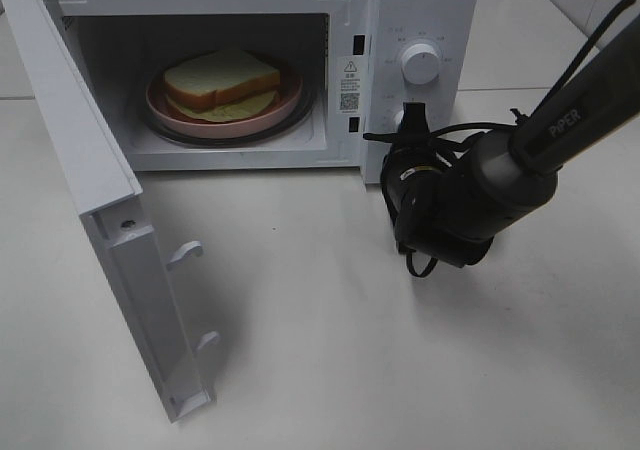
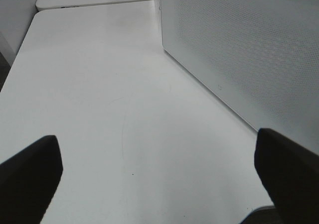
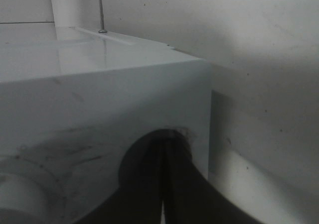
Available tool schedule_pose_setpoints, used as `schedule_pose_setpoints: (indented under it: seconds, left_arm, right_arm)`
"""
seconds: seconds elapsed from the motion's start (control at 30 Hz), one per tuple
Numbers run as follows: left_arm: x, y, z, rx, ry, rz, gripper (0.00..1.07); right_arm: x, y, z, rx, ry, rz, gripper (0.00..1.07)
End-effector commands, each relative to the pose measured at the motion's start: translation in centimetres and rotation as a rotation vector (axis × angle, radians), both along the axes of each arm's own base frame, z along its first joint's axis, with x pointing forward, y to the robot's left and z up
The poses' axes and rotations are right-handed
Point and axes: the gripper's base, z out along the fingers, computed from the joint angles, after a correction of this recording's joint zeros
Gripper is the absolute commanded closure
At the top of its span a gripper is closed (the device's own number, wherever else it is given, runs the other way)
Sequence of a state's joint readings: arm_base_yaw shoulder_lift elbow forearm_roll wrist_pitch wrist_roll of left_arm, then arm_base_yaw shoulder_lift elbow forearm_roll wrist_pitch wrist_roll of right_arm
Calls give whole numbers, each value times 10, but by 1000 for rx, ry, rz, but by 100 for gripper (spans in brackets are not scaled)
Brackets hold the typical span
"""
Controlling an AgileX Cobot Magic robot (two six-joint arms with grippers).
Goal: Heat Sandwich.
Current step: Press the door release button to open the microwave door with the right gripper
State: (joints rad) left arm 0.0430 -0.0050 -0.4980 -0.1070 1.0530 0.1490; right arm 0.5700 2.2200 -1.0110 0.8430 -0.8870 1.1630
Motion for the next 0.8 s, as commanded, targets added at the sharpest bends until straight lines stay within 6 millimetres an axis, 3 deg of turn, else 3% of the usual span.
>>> schedule_pose_setpoints:
  seconds: [0.03, 0.3, 0.8]
  left_arm:
    - [-3, 0, 0, -3, -35, -2, 5]
    - [-3, 0, 0, -3, -35, -2, 5]
    - [-3, 0, 0, -3, -35, -2, 5]
  right_arm:
    - [44, -7, 59, -48, -424, 11, 107]
    - [42, -1, 56, -25, -380, 42, 107]
    - [-11, 2, 38, -27, -16, 208, 107]
